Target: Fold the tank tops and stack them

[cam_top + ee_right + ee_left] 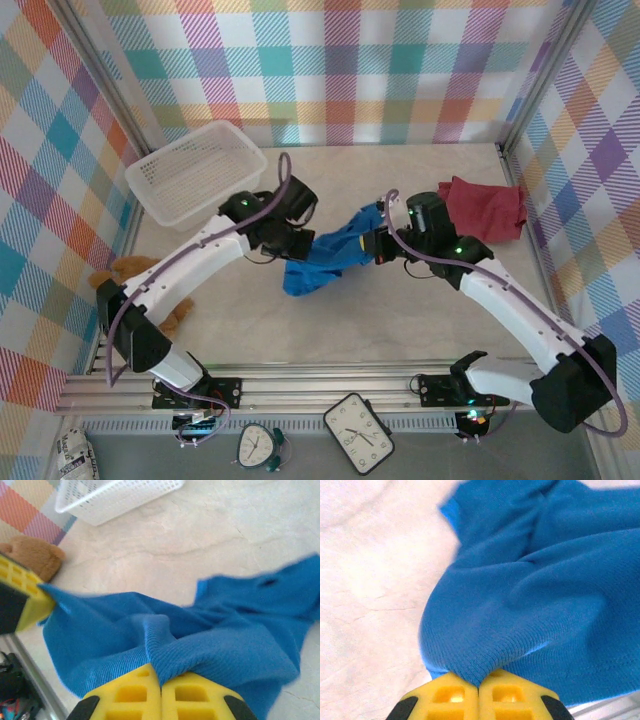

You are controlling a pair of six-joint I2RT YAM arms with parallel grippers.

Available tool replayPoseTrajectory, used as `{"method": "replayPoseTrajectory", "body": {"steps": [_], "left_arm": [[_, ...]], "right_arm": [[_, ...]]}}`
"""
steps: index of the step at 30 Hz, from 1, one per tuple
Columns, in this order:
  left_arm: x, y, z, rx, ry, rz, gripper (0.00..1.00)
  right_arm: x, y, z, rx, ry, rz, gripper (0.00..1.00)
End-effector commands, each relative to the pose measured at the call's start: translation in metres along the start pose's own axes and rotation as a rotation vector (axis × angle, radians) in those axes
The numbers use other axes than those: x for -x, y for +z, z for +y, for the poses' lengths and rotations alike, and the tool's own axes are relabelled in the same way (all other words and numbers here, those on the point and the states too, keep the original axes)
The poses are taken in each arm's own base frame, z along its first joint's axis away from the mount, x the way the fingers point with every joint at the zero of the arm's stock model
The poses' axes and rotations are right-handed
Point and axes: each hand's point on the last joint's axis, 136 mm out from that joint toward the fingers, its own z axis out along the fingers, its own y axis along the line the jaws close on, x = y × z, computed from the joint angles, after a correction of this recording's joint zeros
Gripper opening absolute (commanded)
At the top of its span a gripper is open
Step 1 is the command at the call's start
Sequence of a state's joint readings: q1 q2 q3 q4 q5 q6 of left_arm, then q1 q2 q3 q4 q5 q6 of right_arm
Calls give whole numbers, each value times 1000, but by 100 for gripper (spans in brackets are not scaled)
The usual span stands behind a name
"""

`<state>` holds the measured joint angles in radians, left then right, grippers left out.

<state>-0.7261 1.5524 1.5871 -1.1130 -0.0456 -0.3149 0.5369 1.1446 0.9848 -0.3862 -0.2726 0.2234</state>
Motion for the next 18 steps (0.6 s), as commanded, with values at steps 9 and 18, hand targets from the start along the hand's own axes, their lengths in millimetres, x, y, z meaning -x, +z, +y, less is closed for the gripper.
{"method": "replayPoseTrajectory", "body": {"steps": [9,18], "left_arm": [[13,110,-15,-69,146,242,5],[72,192,-7,64,73,189,22]], "right_arm": [[-53,36,-38,-61,128,225,3],[-65,91,-117,-122,265,299,5]]}}
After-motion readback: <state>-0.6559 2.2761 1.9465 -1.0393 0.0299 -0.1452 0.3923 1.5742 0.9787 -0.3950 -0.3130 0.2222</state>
